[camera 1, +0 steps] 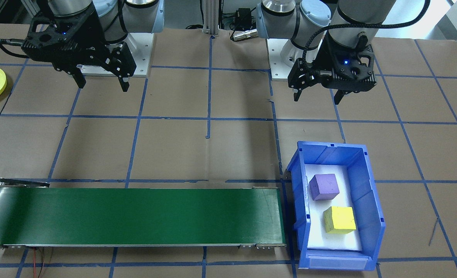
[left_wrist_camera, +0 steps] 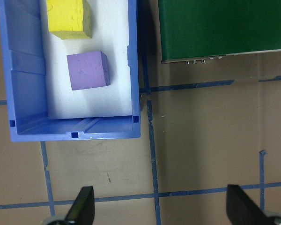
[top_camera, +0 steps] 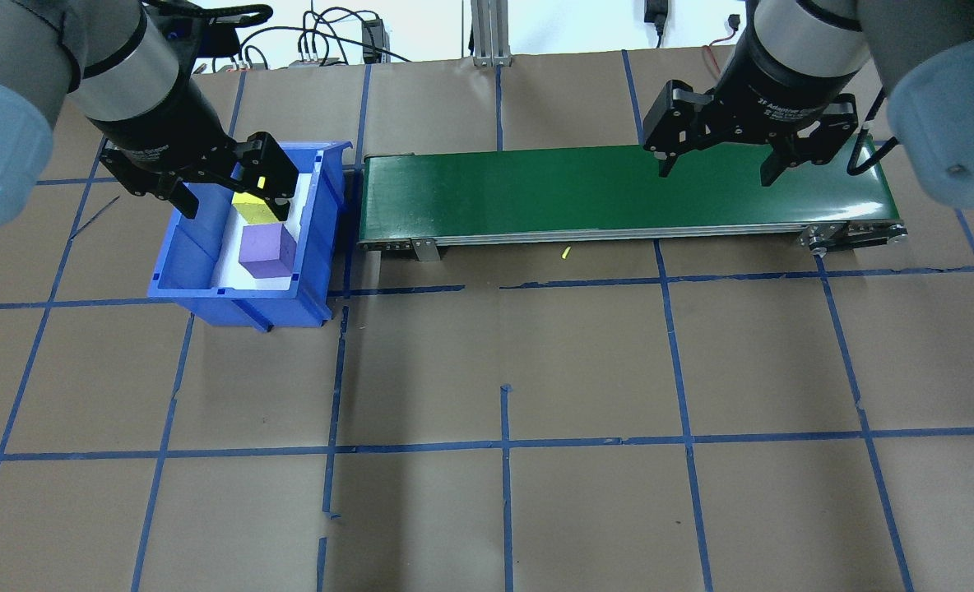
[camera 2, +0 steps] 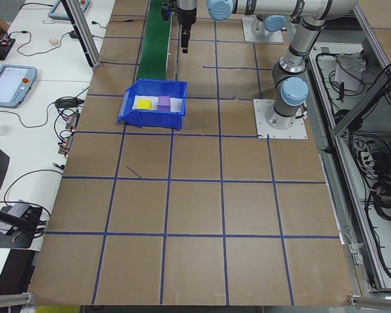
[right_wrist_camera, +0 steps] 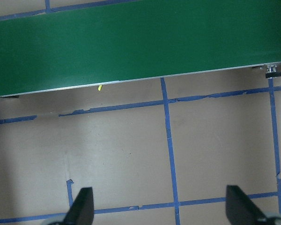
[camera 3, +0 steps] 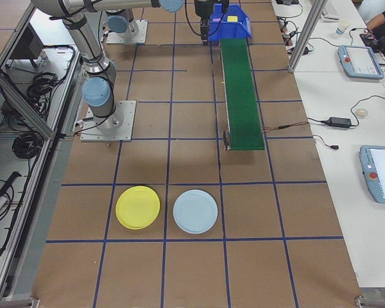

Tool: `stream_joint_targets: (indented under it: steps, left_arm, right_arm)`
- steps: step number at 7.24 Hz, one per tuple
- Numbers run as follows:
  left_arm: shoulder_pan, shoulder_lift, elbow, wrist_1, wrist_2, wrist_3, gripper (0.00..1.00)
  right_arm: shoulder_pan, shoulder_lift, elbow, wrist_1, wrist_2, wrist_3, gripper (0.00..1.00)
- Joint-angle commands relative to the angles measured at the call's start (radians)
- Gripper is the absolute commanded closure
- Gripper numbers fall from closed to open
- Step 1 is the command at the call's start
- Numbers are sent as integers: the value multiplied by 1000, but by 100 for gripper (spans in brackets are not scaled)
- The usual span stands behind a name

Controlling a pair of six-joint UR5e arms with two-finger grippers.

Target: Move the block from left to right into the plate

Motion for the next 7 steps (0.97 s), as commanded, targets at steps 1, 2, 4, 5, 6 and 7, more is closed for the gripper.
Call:
stream_joint_targets:
  steps: [1, 2, 4, 5, 6, 7]
  left_arm:
    - [1, -3, -4, 3, 2, 3, 0]
    - [20, -12, -1, 6, -1, 21, 0]
    - [78, -123, 8, 116, 7, 86, 0]
    - [129, -182, 1, 177, -7, 103, 0]
    - [145, -234, 4, 231, -4, 157, 0]
    - [151, -280, -4, 241, -5, 175, 0]
  right_arm:
    - [-5, -6, 0, 11, -4, -36, 0]
    - [-5, -6, 6, 13, -4, -34, 0]
    - [-5, -6, 4, 7, 1, -36, 0]
    - [-5, -6, 6, 10, -2, -36, 0]
    - [-4, -6, 9, 10, 5, -36, 0]
    - [-4, -9, 13, 20, -4, -36, 0]
